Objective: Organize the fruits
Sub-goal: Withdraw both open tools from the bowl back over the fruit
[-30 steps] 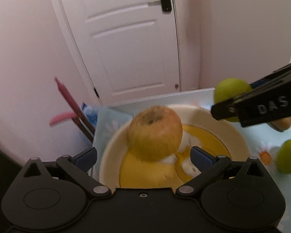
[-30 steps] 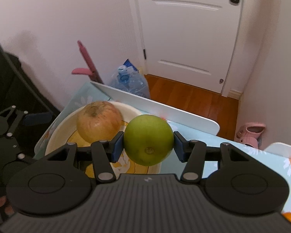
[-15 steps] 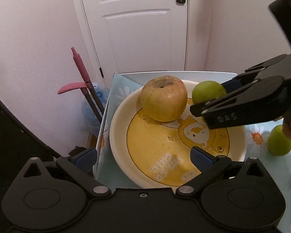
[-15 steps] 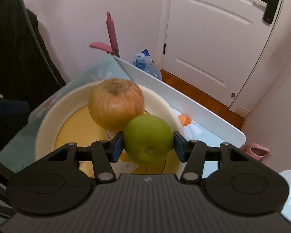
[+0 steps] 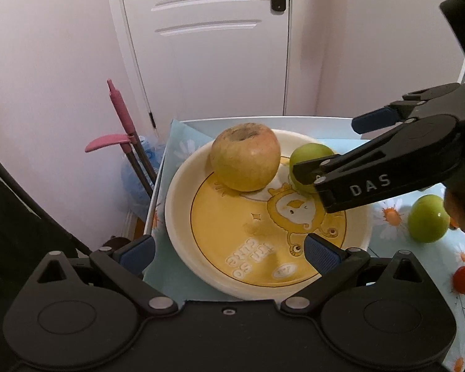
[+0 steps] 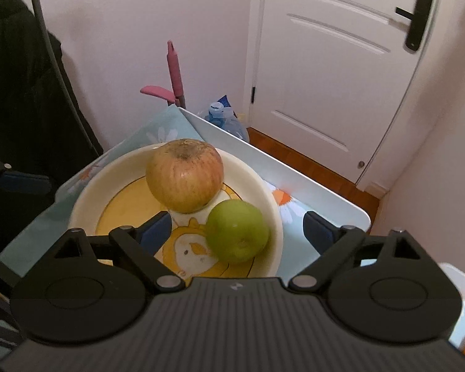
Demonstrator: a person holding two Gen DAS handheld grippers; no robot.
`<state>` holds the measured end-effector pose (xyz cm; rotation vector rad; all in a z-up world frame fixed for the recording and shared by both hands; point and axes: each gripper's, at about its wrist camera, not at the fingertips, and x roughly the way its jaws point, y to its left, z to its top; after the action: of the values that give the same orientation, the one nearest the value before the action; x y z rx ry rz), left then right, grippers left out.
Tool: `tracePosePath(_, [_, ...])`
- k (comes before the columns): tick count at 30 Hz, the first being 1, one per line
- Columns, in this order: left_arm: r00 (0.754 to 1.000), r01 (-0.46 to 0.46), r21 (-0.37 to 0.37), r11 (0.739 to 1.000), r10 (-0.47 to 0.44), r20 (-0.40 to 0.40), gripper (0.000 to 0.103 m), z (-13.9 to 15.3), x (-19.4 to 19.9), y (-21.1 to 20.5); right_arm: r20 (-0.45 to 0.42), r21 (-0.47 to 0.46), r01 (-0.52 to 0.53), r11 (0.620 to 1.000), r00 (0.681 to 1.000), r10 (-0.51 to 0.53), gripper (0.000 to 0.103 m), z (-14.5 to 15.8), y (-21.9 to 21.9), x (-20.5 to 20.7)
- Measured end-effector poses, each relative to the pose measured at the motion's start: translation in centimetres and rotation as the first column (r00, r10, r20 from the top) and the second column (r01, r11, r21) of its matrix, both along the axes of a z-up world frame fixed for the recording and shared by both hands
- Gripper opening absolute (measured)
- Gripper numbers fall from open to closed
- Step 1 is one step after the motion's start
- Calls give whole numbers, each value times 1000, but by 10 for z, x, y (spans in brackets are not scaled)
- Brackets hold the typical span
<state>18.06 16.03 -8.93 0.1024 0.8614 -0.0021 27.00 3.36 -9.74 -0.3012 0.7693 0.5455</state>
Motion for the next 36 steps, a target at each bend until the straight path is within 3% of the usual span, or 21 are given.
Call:
tracePosePath(14, [996,36,66,997,-42,84,103,42,-22,-16,5,70,159,985,987,-159,103,53,-32,-58])
tracePosePath(18, [993,67,48,997,-71,97,103,50,-30,-20,17,84,212,974,977,-214,103,66,-49,-75])
tracePosePath(27, [988,95,16,995,-96,122,103,68,-60,-50,29,102,298,949,953,-302,103,85,-116,-120])
tracePosePath(36, [991,93,-5,996,-92,101,103,61,-87,-115,6,85,330,940,943,-332,103,71,-200,-156])
